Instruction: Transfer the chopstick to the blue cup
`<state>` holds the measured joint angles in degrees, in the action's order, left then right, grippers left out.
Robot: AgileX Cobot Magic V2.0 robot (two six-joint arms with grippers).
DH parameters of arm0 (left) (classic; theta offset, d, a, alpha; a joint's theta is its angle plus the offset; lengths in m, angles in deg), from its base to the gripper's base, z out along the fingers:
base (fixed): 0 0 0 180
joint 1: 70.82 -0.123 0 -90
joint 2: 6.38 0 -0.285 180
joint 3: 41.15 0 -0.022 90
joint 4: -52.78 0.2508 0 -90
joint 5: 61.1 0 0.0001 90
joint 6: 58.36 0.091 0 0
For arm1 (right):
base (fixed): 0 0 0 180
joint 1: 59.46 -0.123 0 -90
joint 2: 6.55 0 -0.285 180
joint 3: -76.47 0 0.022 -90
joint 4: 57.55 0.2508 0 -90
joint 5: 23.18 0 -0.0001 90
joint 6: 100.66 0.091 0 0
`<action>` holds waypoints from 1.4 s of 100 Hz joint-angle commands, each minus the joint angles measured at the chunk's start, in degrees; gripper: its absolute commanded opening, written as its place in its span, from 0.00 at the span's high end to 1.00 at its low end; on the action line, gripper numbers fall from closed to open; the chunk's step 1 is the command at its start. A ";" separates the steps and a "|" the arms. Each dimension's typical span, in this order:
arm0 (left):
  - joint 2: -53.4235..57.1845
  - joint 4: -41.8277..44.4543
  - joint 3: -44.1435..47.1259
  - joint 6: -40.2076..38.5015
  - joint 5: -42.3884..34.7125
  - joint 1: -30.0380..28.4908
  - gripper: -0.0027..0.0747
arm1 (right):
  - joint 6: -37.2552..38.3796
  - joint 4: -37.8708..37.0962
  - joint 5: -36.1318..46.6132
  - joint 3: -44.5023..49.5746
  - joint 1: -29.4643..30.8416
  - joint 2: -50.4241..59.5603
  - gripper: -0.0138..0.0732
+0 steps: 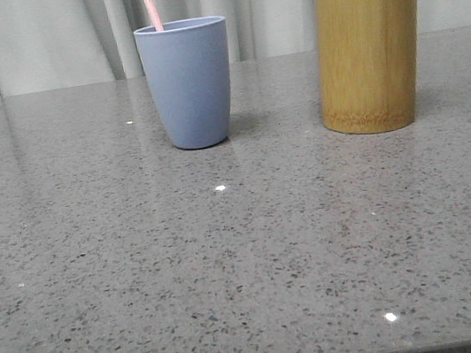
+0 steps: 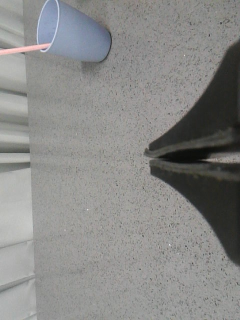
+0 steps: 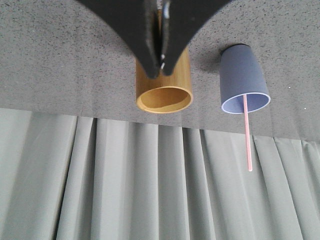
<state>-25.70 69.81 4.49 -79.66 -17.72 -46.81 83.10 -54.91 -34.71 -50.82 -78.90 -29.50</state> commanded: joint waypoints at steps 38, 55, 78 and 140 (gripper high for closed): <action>-0.53 0.46 -1.36 -0.58 -4.60 0.47 0.99 | -0.59 -0.52 4.65 -1.41 0.31 -0.39 0.92; -0.53 2.74 -1.25 -0.58 -4.05 0.47 0.99 | -0.59 -0.52 4.65 -1.41 0.31 -0.39 0.92; -0.53 0.31 1.34 -0.58 -7.21 -1.58 0.99 | -0.59 -0.52 4.65 -1.41 0.31 -0.39 0.92; 7.93 -15.85 25.78 17.14 -40.56 -23.89 0.99 | -0.59 -0.52 4.65 -1.41 0.31 -0.39 0.92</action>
<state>-19.33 55.29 29.07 -62.85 -52.35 -69.23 83.10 -54.91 -34.71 -50.82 -78.90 -29.50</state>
